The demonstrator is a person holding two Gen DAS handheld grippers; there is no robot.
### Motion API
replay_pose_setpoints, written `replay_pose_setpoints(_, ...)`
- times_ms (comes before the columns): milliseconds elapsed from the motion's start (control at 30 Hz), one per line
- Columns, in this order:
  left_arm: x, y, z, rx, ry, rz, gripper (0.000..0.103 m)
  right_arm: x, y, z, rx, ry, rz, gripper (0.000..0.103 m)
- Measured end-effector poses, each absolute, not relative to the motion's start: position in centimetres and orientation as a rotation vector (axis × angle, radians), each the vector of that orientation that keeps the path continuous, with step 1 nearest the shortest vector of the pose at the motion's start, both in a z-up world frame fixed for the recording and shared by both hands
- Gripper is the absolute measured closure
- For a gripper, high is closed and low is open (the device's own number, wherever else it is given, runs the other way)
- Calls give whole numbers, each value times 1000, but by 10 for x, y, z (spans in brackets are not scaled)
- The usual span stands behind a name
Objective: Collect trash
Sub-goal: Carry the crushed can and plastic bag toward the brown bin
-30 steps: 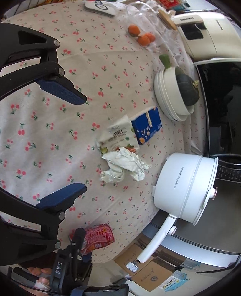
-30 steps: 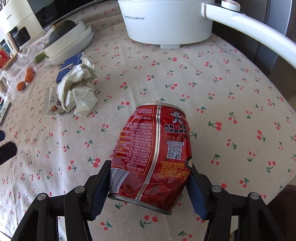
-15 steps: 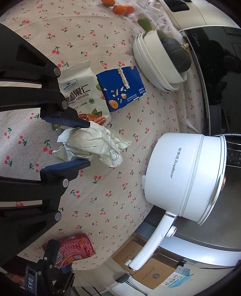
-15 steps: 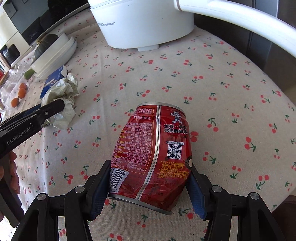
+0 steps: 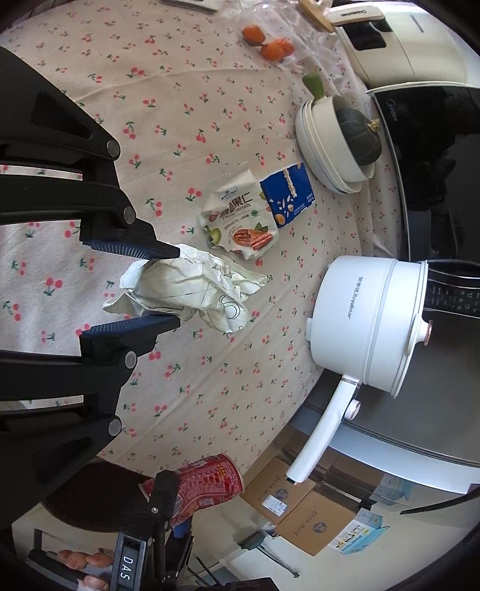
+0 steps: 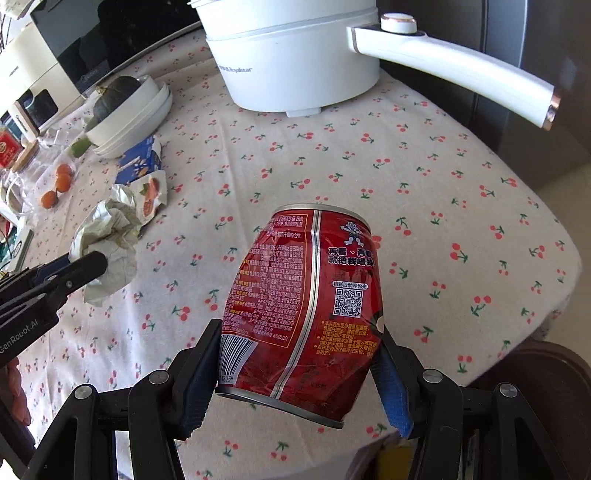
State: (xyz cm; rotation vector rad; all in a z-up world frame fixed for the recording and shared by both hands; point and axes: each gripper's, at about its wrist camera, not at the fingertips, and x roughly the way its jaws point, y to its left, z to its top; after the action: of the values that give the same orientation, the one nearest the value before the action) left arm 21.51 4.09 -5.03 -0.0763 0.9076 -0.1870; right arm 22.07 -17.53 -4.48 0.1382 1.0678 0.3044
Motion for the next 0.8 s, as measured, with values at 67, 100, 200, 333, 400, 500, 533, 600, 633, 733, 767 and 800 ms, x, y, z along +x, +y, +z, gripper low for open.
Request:
replay_pose_setpoints(67,199,40,-42,-84,902,-197,71,208,-177,-36,134,1063,301,38)
replay_pose_setpoints(100,190,39,-38,-88,898,-203,71,202,-179,-33,133,1062,296,38)
replay_pose_setpoints(200,166,37,-28,-100,889,-220,71,181,-186,-23,130,1054,284,38)
replay_pose_setpoints(333,139,33,-20,-122,896,-232,71,155,-201,-14,138,1045,260,38)
replay_pose_setpoints(400,128,30,-18,-139,897,-241,71,142,-208,-10,142,1044,253,38)
replay_pose_setpoints(500,117,25,-17,-158,900,-261,71,122,-219,-6,145,1039,243,38)
replay_pose_setpoints(533,115,22,-18,-159,906,-266,71,117,-223,-6,151,1035,240,38)
replay_pose_setpoints(600,113,16,-21,-164,926,-272,71,107,-231,-8,170,1030,236,38)
replay_pose_setpoints(633,113,12,-22,-171,938,-278,71,104,-236,-11,182,1037,229,38)
replay_pose_setpoints(733,115,-3,-22,-189,952,-320,71,97,-251,-20,243,1085,205,38)
replay_pose_setpoints(767,116,-10,-22,-190,954,-339,71,96,-255,-20,259,1085,206,38)
replay_pose_setpoints(800,117,-18,-22,-189,957,-359,71,94,-260,-19,264,1080,203,38)
